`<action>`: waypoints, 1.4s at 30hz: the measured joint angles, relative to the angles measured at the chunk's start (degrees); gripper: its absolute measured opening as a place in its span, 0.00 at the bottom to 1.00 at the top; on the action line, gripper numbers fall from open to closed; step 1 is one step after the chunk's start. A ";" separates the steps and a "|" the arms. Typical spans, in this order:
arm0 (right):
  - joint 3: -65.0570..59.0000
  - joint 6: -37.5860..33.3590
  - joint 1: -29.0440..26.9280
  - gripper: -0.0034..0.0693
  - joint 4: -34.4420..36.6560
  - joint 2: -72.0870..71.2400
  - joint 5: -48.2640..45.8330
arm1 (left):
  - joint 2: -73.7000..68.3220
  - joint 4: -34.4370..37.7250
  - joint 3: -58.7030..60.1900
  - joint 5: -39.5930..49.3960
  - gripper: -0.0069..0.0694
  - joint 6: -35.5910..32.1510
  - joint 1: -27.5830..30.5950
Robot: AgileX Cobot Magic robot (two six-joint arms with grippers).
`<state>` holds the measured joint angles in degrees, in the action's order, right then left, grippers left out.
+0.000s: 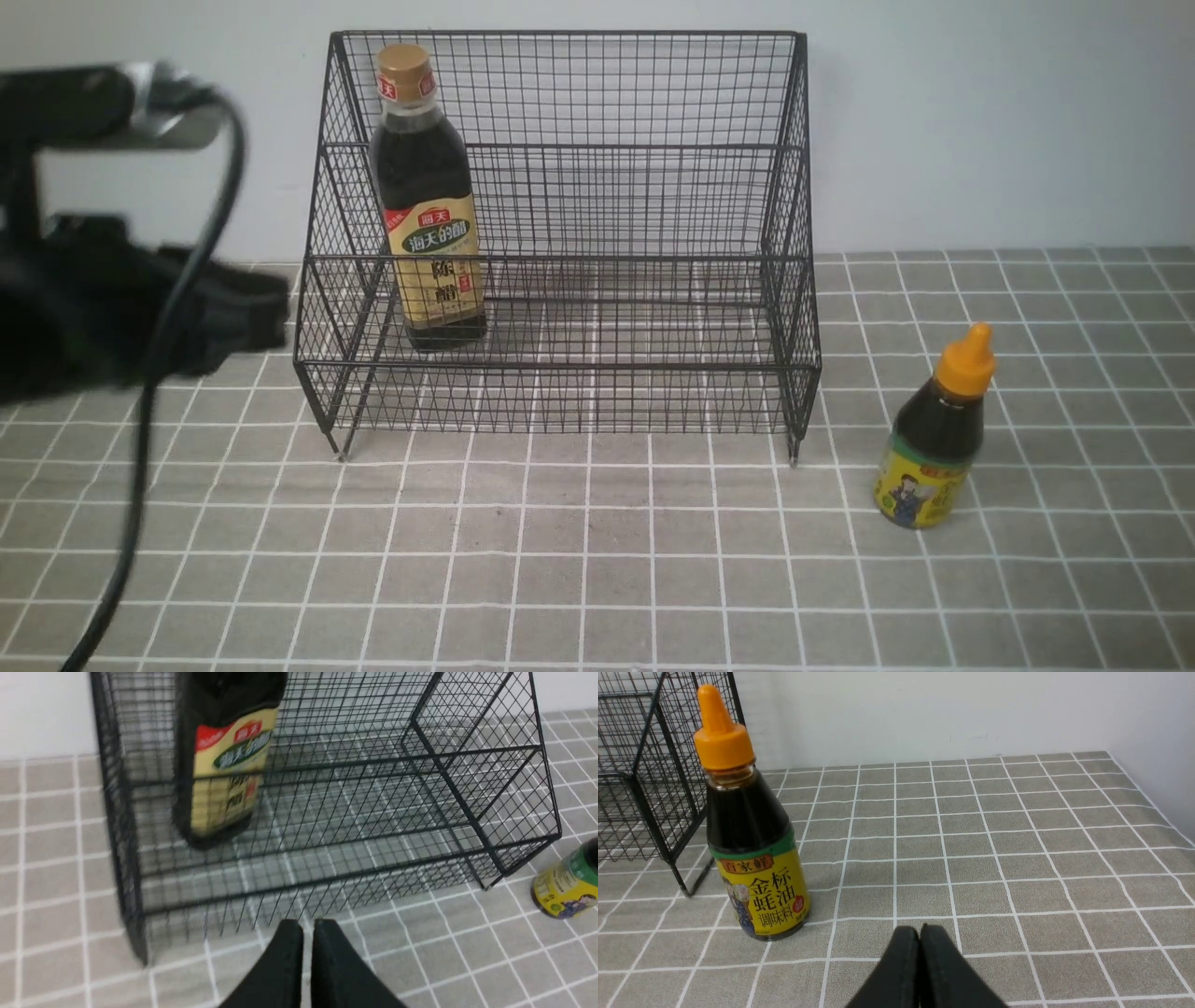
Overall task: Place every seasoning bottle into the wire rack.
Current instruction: Use the left arm to put the condiment bottle back on the shelf
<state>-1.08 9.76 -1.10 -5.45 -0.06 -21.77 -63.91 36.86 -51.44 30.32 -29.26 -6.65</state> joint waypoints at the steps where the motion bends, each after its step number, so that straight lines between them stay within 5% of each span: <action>1: 0.00 0.00 0.00 0.03 0.00 0.00 0.00 | -0.38 0.33 -0.27 0.00 0.11 -0.36 0.00; 9: 0.00 0.00 0.00 0.03 0.00 0.00 0.00 | -15.54 9.34 -10.40 -0.77 0.11 -10.04 0.00; 31: 0.00 0.00 0.00 0.03 0.00 0.00 0.00 | -32.20 10.90 -16.21 -8.39 0.11 -10.85 0.06; 42: 0.00 0.00 0.00 0.03 0.00 0.00 0.00 | -34.32 15.88 -17.66 -10.52 0.11 -18.11 0.06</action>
<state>-1.08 9.76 -1.10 -5.45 -0.06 -21.77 -98.23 52.74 -69.10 19.80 -47.37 -6.59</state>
